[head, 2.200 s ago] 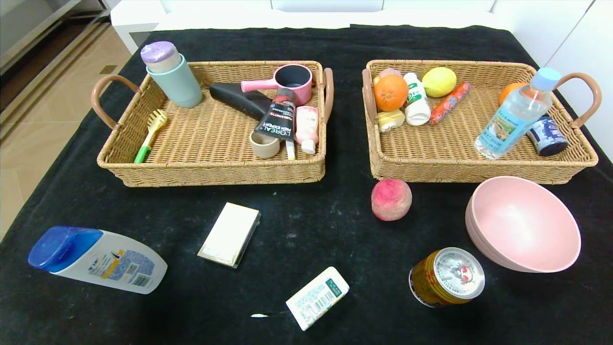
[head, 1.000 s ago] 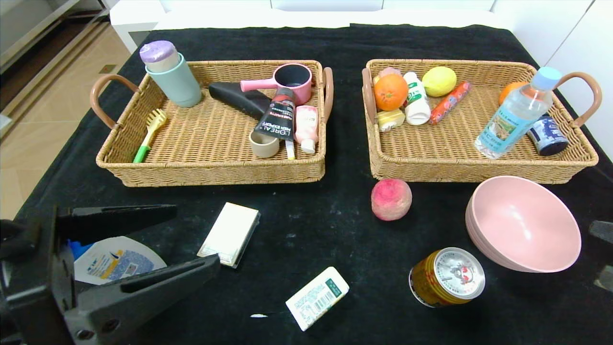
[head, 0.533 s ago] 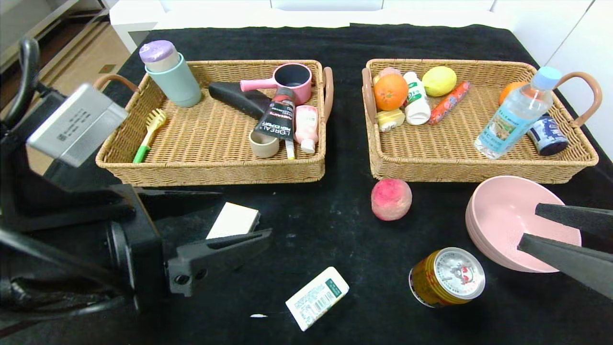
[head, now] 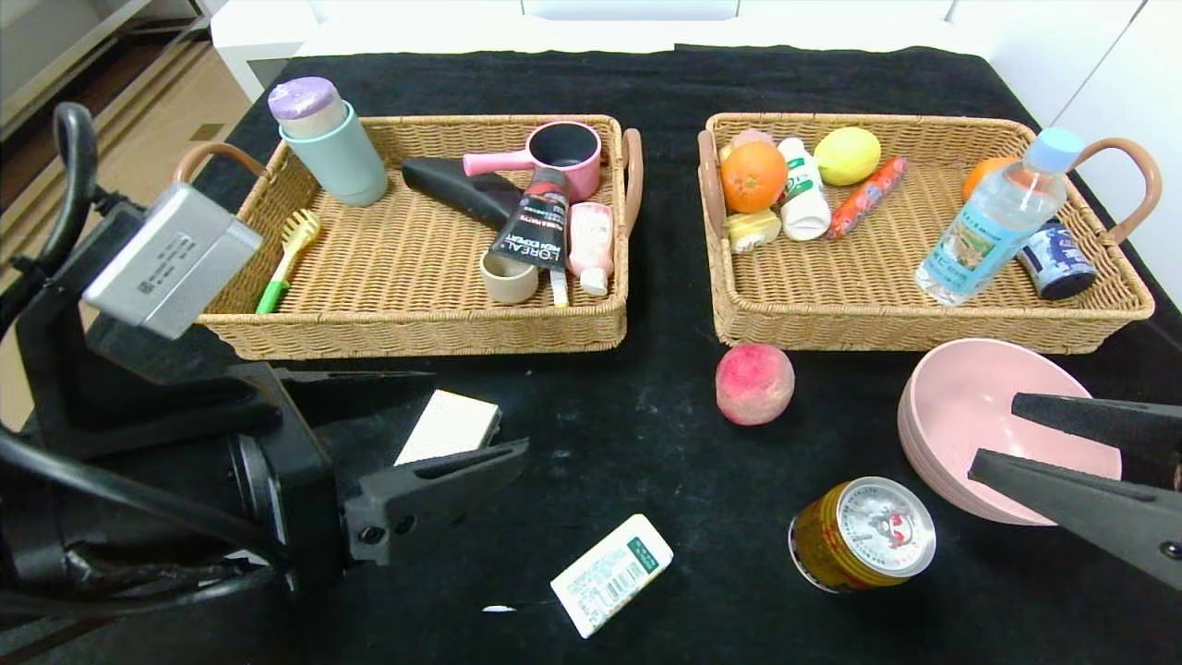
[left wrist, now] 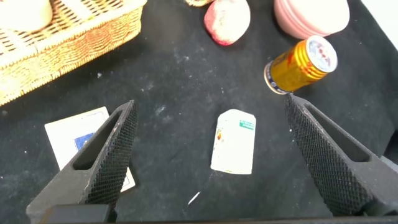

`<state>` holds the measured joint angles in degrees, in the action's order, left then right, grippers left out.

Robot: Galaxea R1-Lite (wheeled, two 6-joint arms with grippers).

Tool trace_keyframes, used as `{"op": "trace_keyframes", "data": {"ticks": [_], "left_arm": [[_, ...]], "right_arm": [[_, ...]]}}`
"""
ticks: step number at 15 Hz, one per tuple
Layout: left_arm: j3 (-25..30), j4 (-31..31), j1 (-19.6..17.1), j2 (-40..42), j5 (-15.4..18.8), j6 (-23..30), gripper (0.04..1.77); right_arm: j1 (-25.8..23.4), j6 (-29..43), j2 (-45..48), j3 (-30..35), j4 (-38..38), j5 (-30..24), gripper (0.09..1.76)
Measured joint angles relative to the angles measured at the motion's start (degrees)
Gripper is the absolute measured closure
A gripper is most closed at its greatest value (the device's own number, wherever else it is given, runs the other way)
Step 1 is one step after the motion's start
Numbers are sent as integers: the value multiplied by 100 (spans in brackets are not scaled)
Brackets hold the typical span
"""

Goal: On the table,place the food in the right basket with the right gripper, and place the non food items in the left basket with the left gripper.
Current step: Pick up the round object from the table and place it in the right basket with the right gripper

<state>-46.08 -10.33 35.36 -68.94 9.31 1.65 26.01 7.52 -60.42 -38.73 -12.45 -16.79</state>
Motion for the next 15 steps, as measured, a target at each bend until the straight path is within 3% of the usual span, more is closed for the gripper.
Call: {"op": "trace_keyframes", "data": {"ticks": [2, 5, 11, 15], "left_arm": [[11, 5, 10, 80, 35, -13, 9], [39, 16, 21, 212, 2, -17, 9], [38, 44, 22, 408, -4, -24, 9], [50, 41, 22, 404, -4, -27, 9]], "right_arm": [[90, -11, -79, -110, 116, 343, 14], [369, -234, -334, -528, 700, 1309, 14], [1517, -380, -1378, -1714, 1804, 3166, 14], [1952, 135, -2186, -2403, 1980, 3872, 14]]}}
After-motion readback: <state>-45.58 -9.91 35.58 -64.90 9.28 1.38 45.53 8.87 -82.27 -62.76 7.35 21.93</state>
